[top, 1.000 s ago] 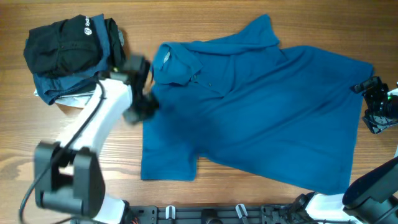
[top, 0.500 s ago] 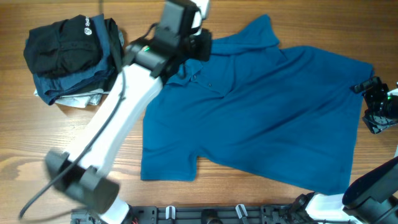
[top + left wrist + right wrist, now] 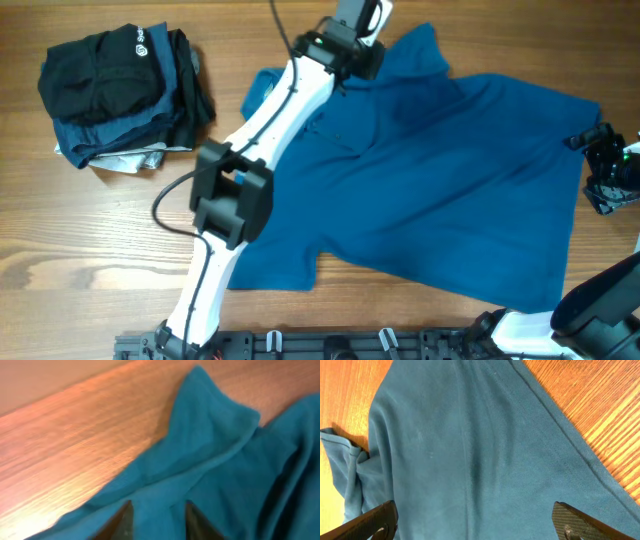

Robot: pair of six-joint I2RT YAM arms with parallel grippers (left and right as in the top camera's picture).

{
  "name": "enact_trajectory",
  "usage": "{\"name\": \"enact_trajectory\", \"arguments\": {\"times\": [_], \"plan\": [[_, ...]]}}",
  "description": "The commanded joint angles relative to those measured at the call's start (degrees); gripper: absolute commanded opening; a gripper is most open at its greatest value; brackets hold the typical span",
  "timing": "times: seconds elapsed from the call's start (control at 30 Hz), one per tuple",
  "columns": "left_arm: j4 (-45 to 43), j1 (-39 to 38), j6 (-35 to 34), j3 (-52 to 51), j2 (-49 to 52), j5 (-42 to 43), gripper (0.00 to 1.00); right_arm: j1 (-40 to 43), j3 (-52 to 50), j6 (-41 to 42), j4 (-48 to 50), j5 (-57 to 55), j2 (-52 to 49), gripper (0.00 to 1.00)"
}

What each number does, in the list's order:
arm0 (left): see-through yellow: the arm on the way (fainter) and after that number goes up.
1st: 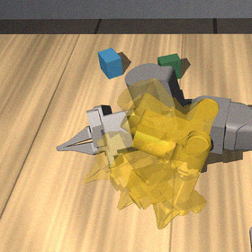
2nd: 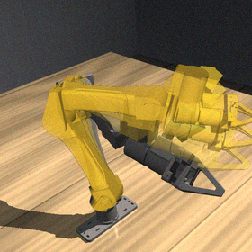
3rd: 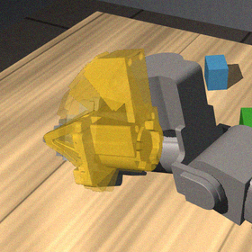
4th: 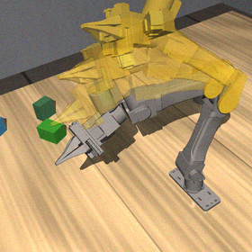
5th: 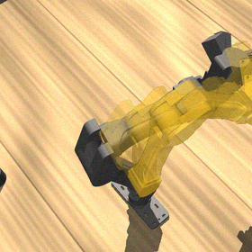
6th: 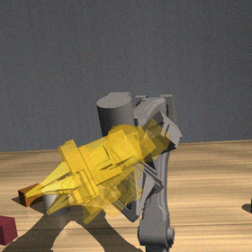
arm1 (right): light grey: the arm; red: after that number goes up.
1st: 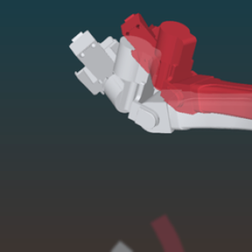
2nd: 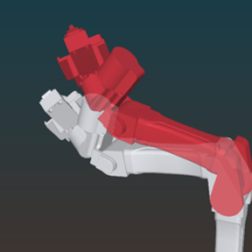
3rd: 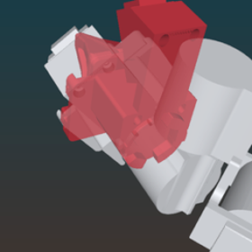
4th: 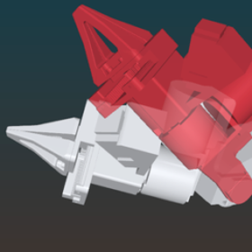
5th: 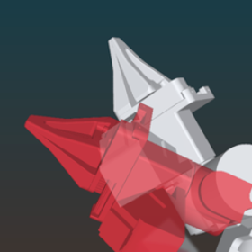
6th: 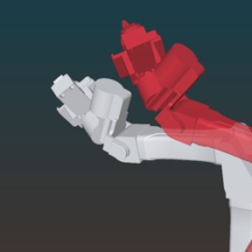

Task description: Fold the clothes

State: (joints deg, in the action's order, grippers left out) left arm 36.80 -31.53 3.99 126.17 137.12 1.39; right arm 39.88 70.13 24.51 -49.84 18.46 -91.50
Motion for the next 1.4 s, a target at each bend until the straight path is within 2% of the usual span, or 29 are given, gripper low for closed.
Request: {"name": "enact_trajectory", "arguments": {"times": [0.0,0.13,0.2,0.37,0.5,0.67,1.03,1.3,1.37], "plan": [[-0.81,-3.76,14.56,1.55,3.06,0.7,0.49,-0.13,0.81,-0.33,0.13,0.92,1.07,0.99],[-1.38,-6.91,21.75,1.55,4.02,0.66,0.57,-0.13,0.79,-0.31,0.15,0.92,1.07,0.99],[-2.38,-7.89,22.86,1.55,4.5,0.35,0.61,-0.13,0.81,-0.33,0.15,0.92,1.07,1.0],[-8.2,-8.44,22.84,1.55,6.97,-0.59,0.59,-0.13,0.81,-0.31,0.17,0.92,1.07,0.99],[-12.09,-7.85,22.84,1.55,7.74,-1.07,0.5,-0.13,0.79,-0.33,0.17,0.92,1.07,1.0],[-16.48,-6.56,22.82,1.55,9.92,-1.22,0.55,-0.13,0.81,-0.33,0.17,0.94,1.07,0.99],[-16.9,-5.2,22.77,1.55,11.87,-1.18,0.52,-0.13,0.79,-0.33,0.17,0.92,1.07,1.0],[-17.79,-5.16,22.8,1.55,15.06,-0.63,0.56,-0.13,0.79,-0.33,0.17,0.92,1.07,1.0],[-18.51,-5.16,22.8,1.55,15.06,-0.66,0.52,-0.13,0.79,-0.31,0.17,0.92,1.07,0.99]]}}
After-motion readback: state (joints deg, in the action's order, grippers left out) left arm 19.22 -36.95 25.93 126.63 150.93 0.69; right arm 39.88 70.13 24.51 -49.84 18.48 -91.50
